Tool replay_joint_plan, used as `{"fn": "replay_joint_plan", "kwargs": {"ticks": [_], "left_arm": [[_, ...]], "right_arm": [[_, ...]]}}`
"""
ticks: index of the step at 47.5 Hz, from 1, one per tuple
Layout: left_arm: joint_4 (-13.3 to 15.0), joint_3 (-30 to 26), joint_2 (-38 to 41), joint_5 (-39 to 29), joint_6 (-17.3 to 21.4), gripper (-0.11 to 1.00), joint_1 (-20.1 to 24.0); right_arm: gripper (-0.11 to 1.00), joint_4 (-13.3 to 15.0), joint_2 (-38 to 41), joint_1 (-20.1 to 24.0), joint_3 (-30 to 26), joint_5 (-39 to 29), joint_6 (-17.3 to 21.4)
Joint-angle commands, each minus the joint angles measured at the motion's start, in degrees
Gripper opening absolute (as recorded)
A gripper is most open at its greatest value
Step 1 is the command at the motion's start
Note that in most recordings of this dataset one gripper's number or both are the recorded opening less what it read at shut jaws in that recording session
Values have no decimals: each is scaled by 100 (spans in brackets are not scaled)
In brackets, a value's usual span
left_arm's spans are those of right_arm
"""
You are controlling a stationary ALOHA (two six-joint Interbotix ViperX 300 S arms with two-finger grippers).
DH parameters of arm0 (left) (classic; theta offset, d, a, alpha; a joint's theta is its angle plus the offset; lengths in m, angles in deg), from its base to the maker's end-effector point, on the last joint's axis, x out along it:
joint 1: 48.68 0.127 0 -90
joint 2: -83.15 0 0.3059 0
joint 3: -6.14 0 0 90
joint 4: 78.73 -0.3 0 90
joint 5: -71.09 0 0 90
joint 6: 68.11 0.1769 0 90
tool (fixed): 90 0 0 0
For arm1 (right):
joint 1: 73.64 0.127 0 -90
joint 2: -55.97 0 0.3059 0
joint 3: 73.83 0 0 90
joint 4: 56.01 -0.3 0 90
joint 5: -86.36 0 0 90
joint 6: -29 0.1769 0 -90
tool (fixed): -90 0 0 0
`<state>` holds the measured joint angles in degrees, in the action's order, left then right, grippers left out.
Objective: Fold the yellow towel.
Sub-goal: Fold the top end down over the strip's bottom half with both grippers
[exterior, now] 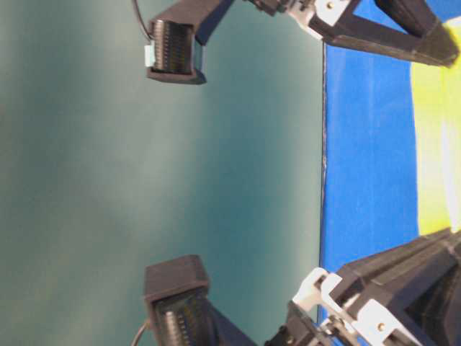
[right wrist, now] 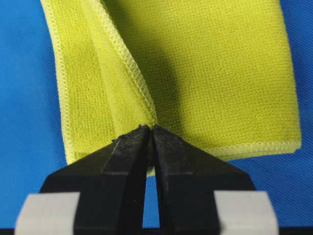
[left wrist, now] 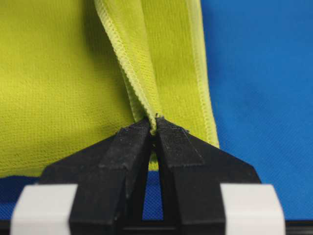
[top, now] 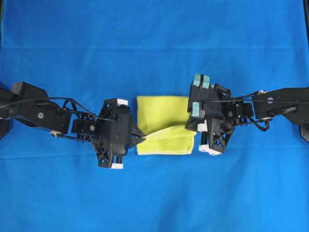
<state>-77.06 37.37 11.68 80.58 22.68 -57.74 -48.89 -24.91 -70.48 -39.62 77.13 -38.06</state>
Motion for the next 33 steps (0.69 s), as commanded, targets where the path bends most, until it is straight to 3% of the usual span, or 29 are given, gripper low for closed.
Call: {"fn": "replay_joint_plan", "kwargs": {"ticks": [1,7,11,17,21,28,33], "left_arm": [[0,-79,-62,97,0,3,-62],[0,-79,-62,185,0,6,-44],[0,-79,-62,193,0,21,-44],[0,-88,-62,193,0,44,-44],[0,-105,-62,193,9,47,-53],[0,-114,-88,185,9,45,-44],[0,-97,-246,105,18,45,-53]], "right_arm": [[4,9,26,9,-79,88,9],[5,0,123,35,-132,158,9],[9,9,167,70,-176,149,0],[44,9,176,105,-211,167,0],[61,9,176,105,-202,167,0],[53,9,158,105,-237,149,9],[54,9,18,158,-290,70,18]]}}
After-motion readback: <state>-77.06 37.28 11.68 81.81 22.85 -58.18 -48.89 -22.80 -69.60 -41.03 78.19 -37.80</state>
